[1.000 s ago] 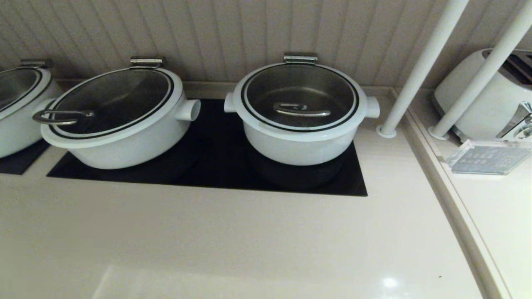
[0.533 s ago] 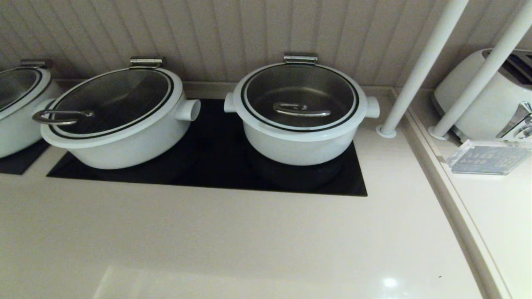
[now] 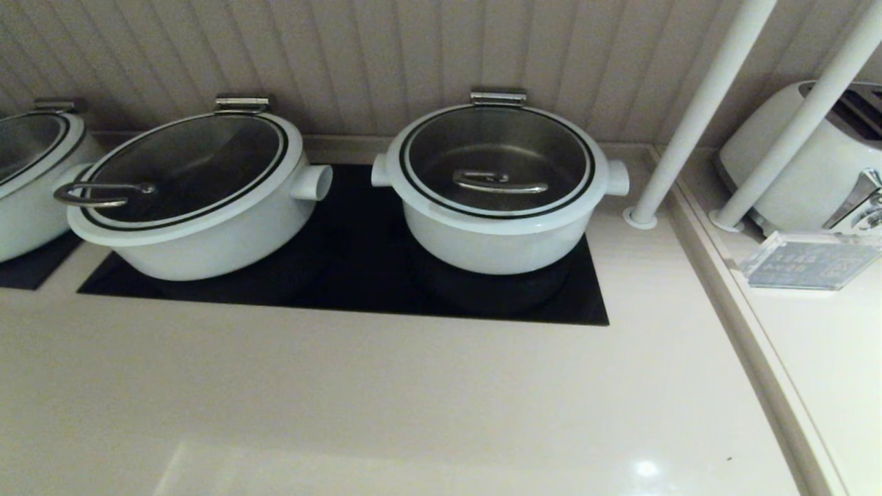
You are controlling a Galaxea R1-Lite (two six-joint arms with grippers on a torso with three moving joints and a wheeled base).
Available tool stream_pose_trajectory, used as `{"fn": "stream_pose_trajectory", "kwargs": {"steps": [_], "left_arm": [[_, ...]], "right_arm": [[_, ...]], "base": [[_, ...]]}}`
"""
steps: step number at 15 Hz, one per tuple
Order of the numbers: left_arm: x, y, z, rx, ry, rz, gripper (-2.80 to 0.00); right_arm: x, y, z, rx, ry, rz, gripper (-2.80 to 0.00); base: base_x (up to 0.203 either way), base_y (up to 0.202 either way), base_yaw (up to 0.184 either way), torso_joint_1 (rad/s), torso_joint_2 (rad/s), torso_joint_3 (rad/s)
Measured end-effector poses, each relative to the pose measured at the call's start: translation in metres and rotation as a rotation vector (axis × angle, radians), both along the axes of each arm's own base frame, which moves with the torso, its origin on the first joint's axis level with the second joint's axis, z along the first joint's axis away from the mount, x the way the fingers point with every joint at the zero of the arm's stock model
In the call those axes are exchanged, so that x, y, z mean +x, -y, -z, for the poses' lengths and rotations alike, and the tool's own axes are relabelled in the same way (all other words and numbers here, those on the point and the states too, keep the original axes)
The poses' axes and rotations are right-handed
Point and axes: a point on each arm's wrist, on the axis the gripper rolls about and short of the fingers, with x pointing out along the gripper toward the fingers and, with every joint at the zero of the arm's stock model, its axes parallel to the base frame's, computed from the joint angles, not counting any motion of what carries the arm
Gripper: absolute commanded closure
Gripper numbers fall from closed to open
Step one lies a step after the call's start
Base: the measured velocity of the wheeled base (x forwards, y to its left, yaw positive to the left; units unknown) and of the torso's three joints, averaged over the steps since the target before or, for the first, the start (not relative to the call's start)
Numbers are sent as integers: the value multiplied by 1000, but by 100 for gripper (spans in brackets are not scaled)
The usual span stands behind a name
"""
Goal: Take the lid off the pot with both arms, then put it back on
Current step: Open the food pot lid a small opening with the right arm
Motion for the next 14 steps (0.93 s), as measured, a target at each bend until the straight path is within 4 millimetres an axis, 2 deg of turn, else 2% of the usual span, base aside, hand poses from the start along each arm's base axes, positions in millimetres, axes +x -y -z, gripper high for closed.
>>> {"fn": "stream_pose_trajectory", "kwargs": {"steps": [3, 5, 8, 10, 14], "left_arm": [[0, 0, 0, 0, 0, 0, 0], [0, 0, 0, 0, 0, 0, 0], [0, 0, 0, 0, 0, 1, 0], [0, 0, 0, 0, 0, 0, 0], [0, 0, 0, 0, 0, 0, 0]], "right_arm": [[20, -2, -42, -49, 11, -99, 0], [41, -5, -72, -83, 6, -180, 0], [77, -8, -104, -130, -9, -286, 0], [99, -9, -114, -155, -25, -350, 0], [129, -16, -114, -150, -95, -501, 0]], "base": [[0, 0, 0, 0, 0, 0], [0, 0, 0, 0, 0, 0], [0, 0, 0, 0, 0, 0], [0, 0, 0, 0, 0, 0], [0, 0, 0, 0, 0, 0]]}}
